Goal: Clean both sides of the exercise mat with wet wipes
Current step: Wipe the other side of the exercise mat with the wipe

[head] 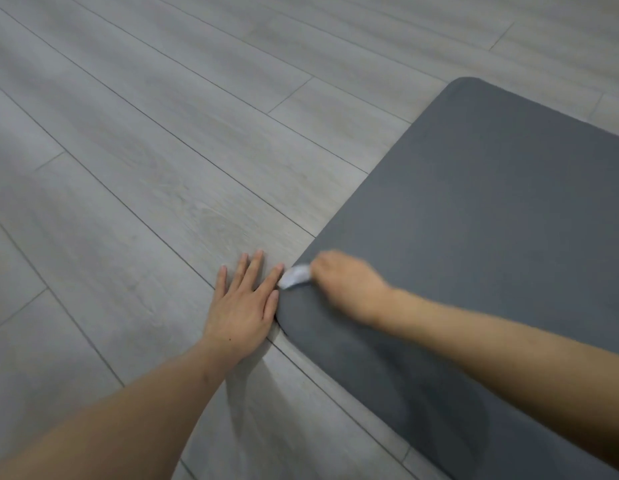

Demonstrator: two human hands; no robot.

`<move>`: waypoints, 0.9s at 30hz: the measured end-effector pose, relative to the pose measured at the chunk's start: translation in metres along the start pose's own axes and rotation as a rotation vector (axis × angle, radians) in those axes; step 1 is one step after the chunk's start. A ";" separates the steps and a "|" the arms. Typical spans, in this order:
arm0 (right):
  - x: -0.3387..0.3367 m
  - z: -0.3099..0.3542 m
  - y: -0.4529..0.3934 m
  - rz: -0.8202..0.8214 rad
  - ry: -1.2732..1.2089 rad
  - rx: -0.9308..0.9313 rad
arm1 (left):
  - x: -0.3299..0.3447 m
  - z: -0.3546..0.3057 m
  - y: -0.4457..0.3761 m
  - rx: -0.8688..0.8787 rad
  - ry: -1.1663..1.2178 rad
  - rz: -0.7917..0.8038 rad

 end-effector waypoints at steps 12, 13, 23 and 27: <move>0.012 -0.004 -0.014 0.104 -0.120 0.016 | 0.009 0.003 -0.002 -0.020 0.050 0.133; 0.009 -0.013 -0.017 0.088 -0.101 -0.042 | 0.009 0.003 -0.002 -0.021 0.050 0.132; 0.016 -0.022 -0.027 -0.077 -0.055 0.351 | 0.006 0.006 -0.004 -0.006 0.111 0.111; 0.017 0.038 0.018 0.143 -0.187 -0.167 | -0.004 0.023 0.010 0.019 0.130 0.004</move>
Point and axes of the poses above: each hand's wrist, its own y-axis away from the middle knuckle, its own x-axis out of the palm, z = x × y, the point moved 2 cm from there along -y, towards the middle knuckle, and after that the axes turned 10 degrees about -z, right-handed, at the moved point
